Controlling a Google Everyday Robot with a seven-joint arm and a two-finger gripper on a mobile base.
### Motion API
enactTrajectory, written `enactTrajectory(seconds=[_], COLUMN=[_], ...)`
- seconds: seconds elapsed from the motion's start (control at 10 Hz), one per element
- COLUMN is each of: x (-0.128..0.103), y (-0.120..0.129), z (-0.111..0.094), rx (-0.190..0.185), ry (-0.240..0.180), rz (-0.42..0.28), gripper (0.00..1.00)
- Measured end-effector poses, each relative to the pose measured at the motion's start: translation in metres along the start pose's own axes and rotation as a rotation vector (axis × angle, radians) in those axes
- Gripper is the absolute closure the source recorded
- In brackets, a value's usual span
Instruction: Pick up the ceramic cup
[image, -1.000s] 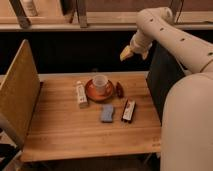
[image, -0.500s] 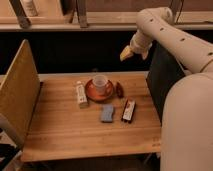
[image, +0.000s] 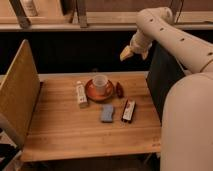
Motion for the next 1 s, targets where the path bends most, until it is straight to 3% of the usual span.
enactTrajectory(seconds=[0.1, 0.4, 0.6, 0.8, 1.0], x=[0.001, 0.016, 0.032, 0.038, 0.037], y=[0.005, 0.053, 0.08, 0.101, 0.108], z=[-0.002, 0.009, 0.03, 0.055, 0.061], rx=[0.012, 0.014, 0.014, -0.001, -0.009], ry=[0.002, 0.032, 0.086, 0.13, 0.136], rz=[-0.023, -0.143, -0.214, -0.257, -0.267], gripper=[0.29, 0.29, 0.29, 0.29, 0.29])
